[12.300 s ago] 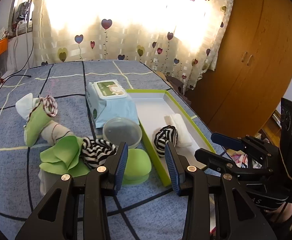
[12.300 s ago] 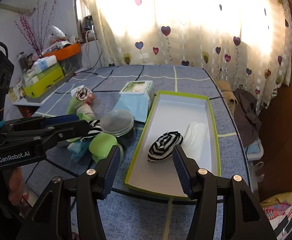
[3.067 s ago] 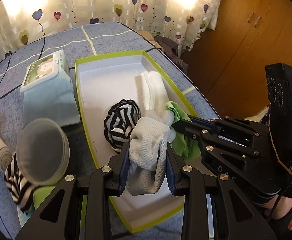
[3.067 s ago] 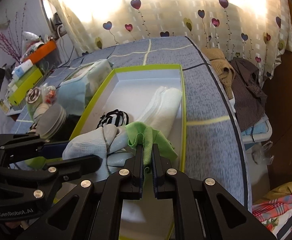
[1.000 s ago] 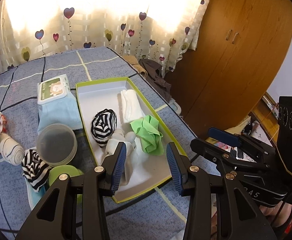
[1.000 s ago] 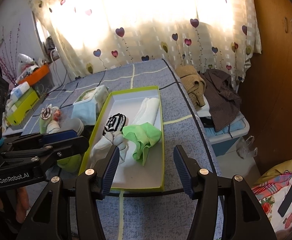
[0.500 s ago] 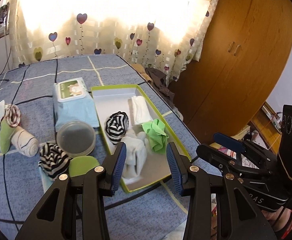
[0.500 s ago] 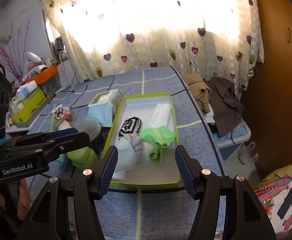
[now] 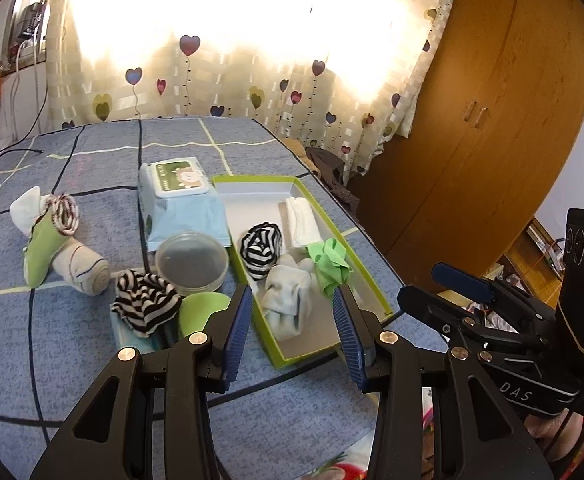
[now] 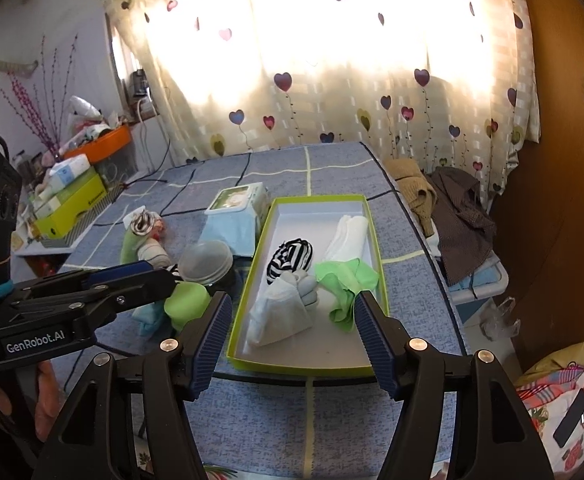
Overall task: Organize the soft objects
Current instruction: 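Move both open grippers back from the tray to the pile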
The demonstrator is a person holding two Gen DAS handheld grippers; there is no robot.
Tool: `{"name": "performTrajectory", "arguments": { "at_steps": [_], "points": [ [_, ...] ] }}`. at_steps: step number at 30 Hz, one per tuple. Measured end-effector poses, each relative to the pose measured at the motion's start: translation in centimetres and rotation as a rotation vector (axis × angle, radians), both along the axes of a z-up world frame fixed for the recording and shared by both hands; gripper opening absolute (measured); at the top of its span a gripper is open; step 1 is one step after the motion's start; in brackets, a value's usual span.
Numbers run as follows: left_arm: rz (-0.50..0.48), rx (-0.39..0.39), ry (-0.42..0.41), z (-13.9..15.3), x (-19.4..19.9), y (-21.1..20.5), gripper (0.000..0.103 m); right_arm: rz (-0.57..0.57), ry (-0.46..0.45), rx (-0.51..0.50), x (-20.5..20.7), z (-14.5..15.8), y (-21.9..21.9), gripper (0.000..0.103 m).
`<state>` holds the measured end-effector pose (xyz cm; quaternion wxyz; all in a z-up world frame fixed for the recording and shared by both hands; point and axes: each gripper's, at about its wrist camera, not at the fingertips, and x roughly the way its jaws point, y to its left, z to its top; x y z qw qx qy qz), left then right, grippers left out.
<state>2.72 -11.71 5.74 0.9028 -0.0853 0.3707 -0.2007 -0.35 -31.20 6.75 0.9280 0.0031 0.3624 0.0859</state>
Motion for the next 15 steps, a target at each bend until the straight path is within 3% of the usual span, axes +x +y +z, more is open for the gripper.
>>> {"name": "performTrajectory", "arguments": {
  "at_steps": [15],
  "points": [
    [0.071, 0.006, 0.002, -0.4, 0.6, 2.8, 0.043, 0.003, -0.008, -0.019, 0.4, 0.4, 0.9, 0.064]
  ]
}}
